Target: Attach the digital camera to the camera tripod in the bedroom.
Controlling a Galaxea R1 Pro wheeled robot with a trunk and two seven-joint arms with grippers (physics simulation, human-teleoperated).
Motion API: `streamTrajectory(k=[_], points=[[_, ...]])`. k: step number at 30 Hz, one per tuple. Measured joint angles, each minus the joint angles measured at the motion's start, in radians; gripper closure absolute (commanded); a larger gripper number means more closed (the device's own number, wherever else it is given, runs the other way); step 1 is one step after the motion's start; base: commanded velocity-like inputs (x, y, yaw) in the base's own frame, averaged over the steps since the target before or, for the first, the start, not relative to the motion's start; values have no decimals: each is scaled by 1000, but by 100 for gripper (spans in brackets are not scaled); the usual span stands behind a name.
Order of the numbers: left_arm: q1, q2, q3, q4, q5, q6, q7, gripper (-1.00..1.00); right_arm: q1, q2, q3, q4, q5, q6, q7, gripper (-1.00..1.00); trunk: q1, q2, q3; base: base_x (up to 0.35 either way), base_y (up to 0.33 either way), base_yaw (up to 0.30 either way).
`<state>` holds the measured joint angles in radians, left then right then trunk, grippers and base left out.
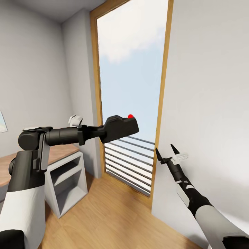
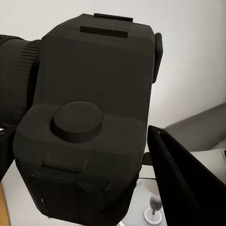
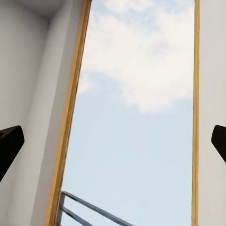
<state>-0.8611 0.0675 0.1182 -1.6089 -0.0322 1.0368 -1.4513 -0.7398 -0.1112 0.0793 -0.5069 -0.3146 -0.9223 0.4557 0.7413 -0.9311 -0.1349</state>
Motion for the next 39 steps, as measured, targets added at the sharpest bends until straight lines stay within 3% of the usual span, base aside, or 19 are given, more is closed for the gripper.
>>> streamTrajectory(k=[14, 24, 33, 39], points=[[0, 0, 1, 2, -1, 0, 1, 100, 0, 2, 5, 1, 0, -1, 6, -100, -54, 98, 44, 0, 0, 0], [0, 1, 5, 2, -1, 0, 1, 100, 0, 5, 121, 1, 2, -4, 3, -100, -92, 168, 75, 0, 0, 0], [0, 6, 16, 2, -2, 0, 2, 100, 0, 6, 147, 4, 1, -3, 5, -100, -127, 231, 102, 0, 0, 0], [0, 9, 17, 2, -2, 0, 1, 100, 0, 9, 236, 81, 3, -5, -3, -100, -150, 273, 120, 0, 0, 0]])
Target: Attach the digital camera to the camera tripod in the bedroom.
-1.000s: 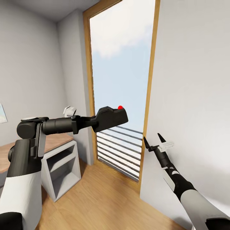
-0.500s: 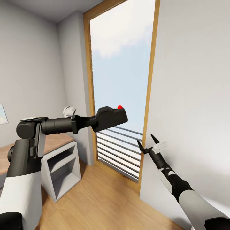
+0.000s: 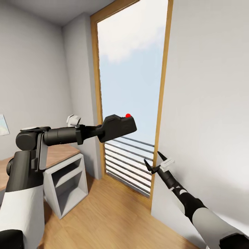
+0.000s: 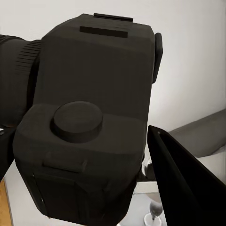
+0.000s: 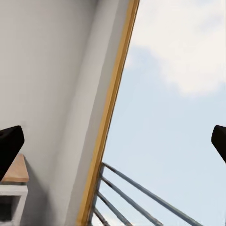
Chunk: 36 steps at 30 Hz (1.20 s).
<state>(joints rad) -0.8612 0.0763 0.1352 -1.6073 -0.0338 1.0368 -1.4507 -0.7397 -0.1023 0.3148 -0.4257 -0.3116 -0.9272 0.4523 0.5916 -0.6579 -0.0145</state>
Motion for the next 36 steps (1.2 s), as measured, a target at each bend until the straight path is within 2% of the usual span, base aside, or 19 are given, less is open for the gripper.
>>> streamTrajectory(k=[3, 7, 10, 19, 36], points=[[0, 0, 0, 0, 0, 0, 0, 100, 0, 12, 9, 8, -1, -1, -23, -100, -11, 20, 9, 0, 0, 0], [0, 0, 0, 0, -1, 0, -1, 100, -1, 29, 13, 15, -2, -5, -94, -100, -27, 48, 21, 0, 0, 0], [0, 0, -1, 1, -1, 0, -1, 100, -1, 37, 13, 16, -2, -5, -110, -100, -38, 69, 30, 0, 0, 0], [0, 0, -1, 2, -1, 0, 0, 100, -1, 58, 14, 17, -3, -4, -125, -100, -73, 132, 58, 0, 0, 0], [0, 0, -1, 3, -1, 0, 0, 100, -1, 62, 17, 20, -3, 9, -125, -100, -138, 251, 112, 0, 0, 0]])
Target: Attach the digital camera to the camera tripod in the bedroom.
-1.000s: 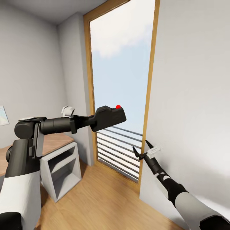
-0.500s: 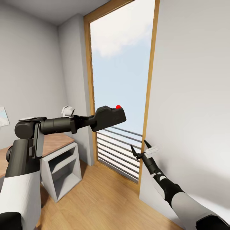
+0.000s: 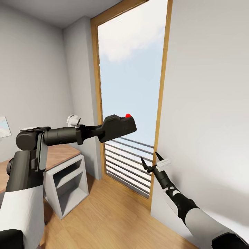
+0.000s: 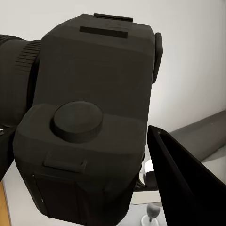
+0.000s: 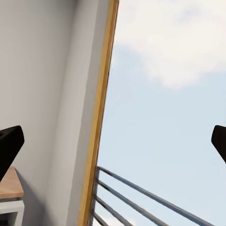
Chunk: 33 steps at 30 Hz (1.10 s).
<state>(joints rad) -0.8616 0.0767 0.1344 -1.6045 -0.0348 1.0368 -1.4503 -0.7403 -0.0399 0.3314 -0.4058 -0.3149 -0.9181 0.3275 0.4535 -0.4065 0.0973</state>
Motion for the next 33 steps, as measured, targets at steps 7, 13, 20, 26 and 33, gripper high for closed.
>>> streamTrajectory(k=[7, 13, 20, 26, 33], points=[[0, 0, 0, 0, 0, 0, 0, 100, 0, 0, -1, 0, 0, 0, 0, -100, -4, 7, 3, 0, 0, 0], [0, 0, 0, -1, 0, 0, -1, 100, 0, 0, -1, 0, 0, 0, -1, -100, -4, 7, 3, 0, 0, 0], [0, 0, 0, -1, 0, 0, -1, 100, 0, 0, -1, 0, 0, 0, -1, -100, -4, 7, 3, 0, 0, 0], [0, 0, 0, -1, 0, 0, -1, 100, 0, 0, -1, 0, 0, 0, -2, -100, -4, 7, 3, 0, 0, 0], [0, 0, 0, -1, 0, 0, -1, 100, 0, 0, -1, 0, 0, 0, -2, -100, -4, 7, 3, 0, 0, 0]])
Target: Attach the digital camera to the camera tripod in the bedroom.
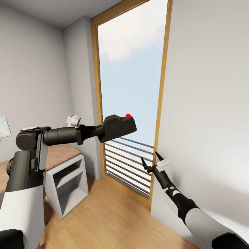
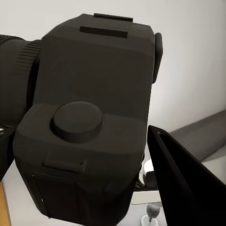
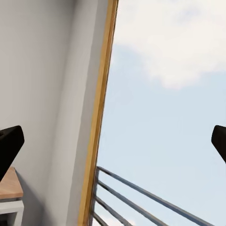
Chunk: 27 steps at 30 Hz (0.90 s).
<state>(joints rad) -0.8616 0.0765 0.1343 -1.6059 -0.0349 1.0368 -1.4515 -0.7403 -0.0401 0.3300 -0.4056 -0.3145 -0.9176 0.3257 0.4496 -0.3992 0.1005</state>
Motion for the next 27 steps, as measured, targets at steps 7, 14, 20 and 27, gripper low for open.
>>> streamTrajectory(k=[7, 14, 20, 27], points=[[0, 0, 0, 1, 0, 0, -1, 100, 0, 1, 0, 0, 0, 1, -12, -100, 0, 0, 0, 0, 0, 0], [0, 0, 0, 1, 0, 0, -1, 100, 0, 1, 0, 0, 0, 1, -42, -100, 0, 0, 0, 0, 0, 23], [0, -1, -1, 0, 0, 0, -2, 100, 0, 1, 0, 0, 0, 1, -53, -100, 0, 0, 0, 0, 0, 200], [0, -1, -3, 0, 0, 0, -2, 100, 0, 1, 0, 0, 0, 1, -56, -100, 0, 0, 0, 0, 0, 275]])
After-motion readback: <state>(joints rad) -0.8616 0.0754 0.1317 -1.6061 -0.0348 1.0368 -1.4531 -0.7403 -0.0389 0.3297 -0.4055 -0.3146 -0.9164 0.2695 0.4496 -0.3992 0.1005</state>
